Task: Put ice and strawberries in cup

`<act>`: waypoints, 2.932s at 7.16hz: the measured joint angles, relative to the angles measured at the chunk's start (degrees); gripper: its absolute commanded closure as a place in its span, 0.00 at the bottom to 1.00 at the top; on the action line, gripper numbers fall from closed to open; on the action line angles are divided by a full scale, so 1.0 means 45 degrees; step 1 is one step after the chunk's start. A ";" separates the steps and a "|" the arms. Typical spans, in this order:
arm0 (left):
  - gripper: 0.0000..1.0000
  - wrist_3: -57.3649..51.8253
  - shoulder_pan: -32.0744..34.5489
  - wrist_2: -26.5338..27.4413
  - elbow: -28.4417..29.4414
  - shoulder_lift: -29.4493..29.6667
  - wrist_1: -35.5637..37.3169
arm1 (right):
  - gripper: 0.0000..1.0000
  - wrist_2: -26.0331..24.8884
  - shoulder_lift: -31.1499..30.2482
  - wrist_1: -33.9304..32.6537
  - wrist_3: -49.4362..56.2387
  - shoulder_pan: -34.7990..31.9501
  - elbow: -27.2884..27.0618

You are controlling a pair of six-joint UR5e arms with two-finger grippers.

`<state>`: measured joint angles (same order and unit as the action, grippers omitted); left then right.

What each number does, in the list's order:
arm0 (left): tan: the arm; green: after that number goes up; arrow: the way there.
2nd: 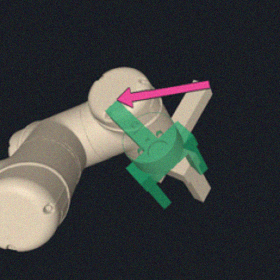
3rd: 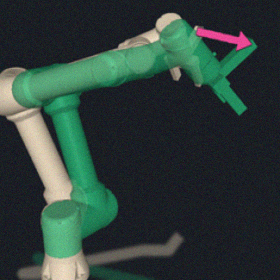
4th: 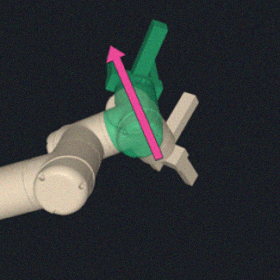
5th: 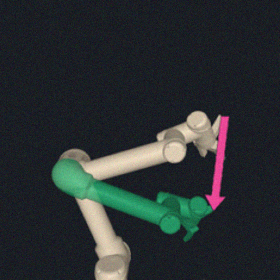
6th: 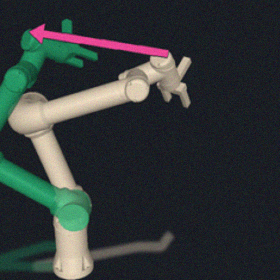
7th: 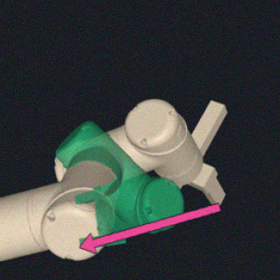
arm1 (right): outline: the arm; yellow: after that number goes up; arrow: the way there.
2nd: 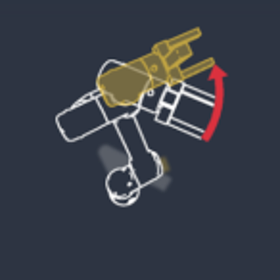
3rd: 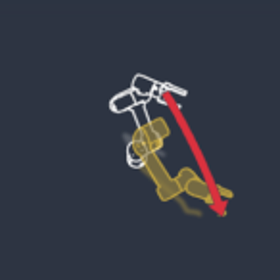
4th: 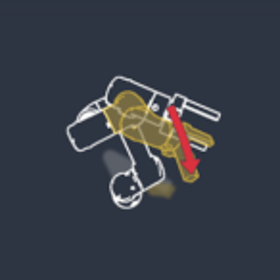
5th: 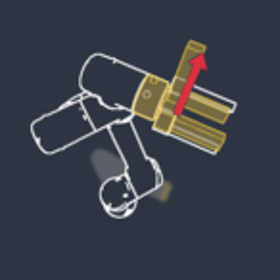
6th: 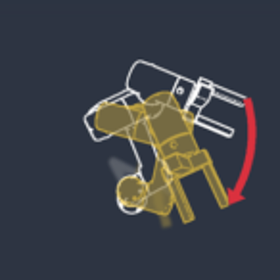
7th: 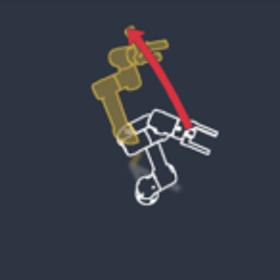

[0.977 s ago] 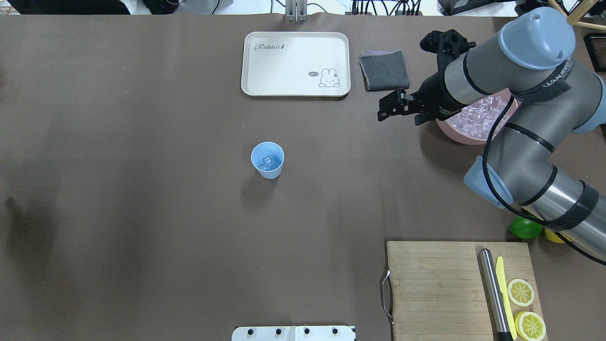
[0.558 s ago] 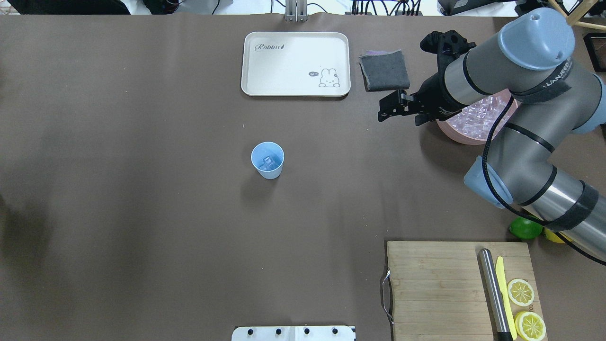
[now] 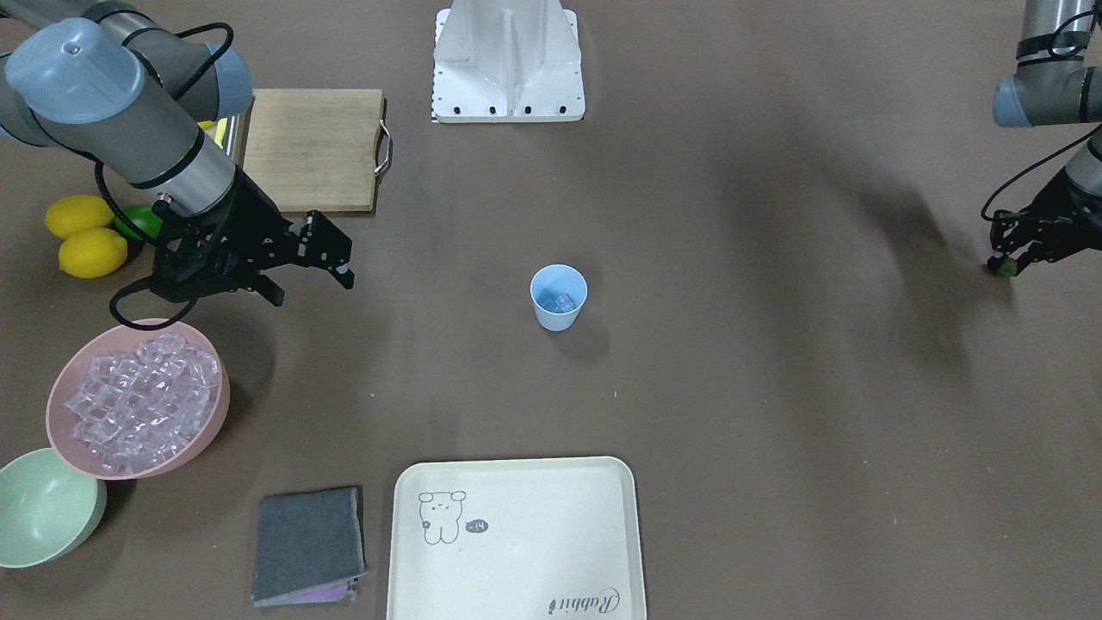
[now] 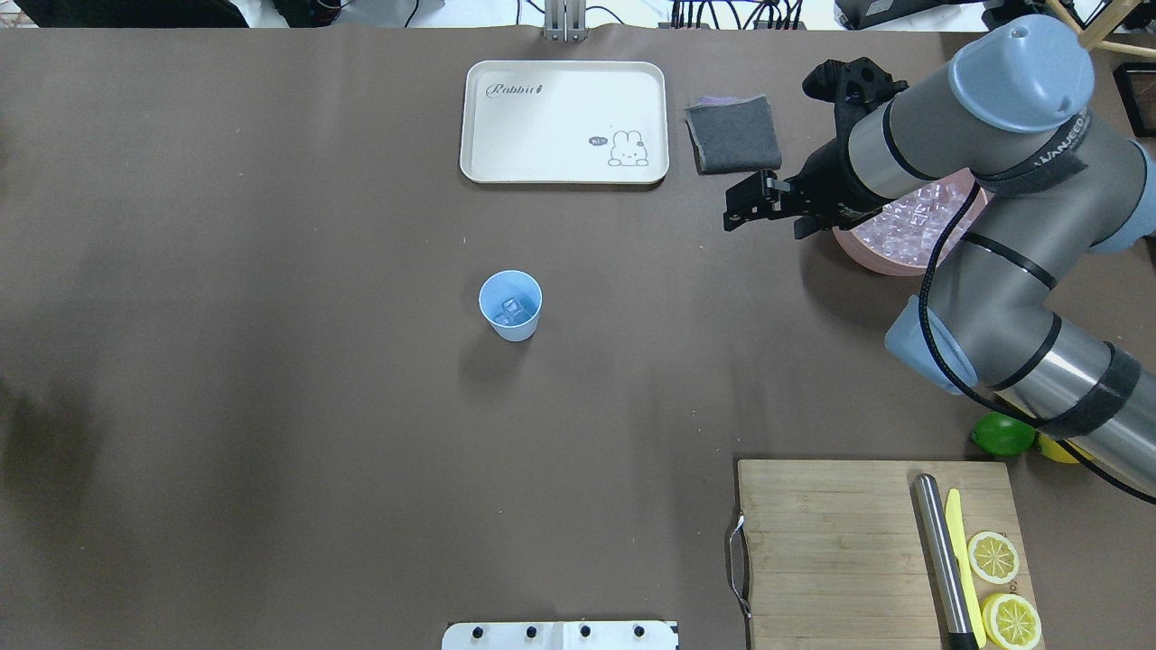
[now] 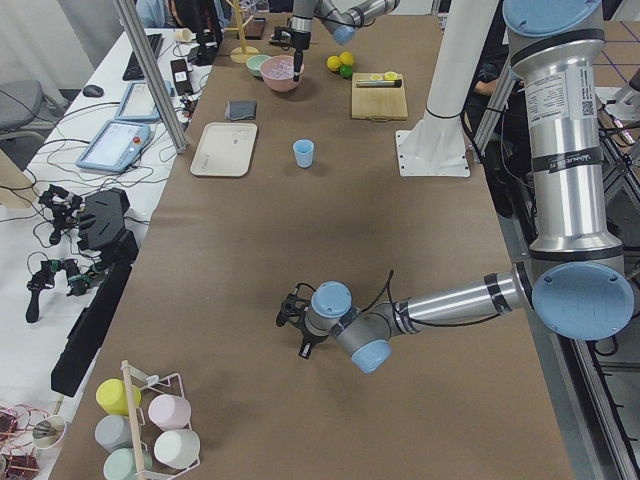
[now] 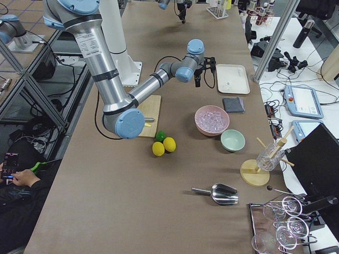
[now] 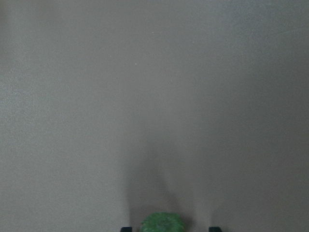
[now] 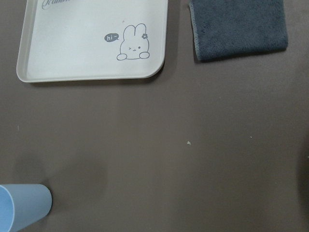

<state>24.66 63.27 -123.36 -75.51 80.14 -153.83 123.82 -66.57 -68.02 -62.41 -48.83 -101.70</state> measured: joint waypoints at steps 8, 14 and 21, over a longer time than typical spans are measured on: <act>1.00 0.8209 0.1243 -0.2873 -0.4505 0.5326 0.4157 | 0.00 -0.0006 -0.0103 -0.0012 0.0009 -0.0205 0.0133; 1.00 1.2920 -0.6019 0.4181 -0.4723 1.0531 0.8474 | 0.00 -0.0117 -0.0142 -0.0014 -0.0066 -0.0678 0.0422; 0.02 1.2930 -0.6899 0.4839 -0.4077 1.0035 0.7853 | 0.00 -0.0149 -0.0127 0.0019 -0.0152 -0.0709 0.0497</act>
<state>82.85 32.22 -101.58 -93.86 125.29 -118.49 123.15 -67.14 -67.94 -63.09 -52.01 -99.47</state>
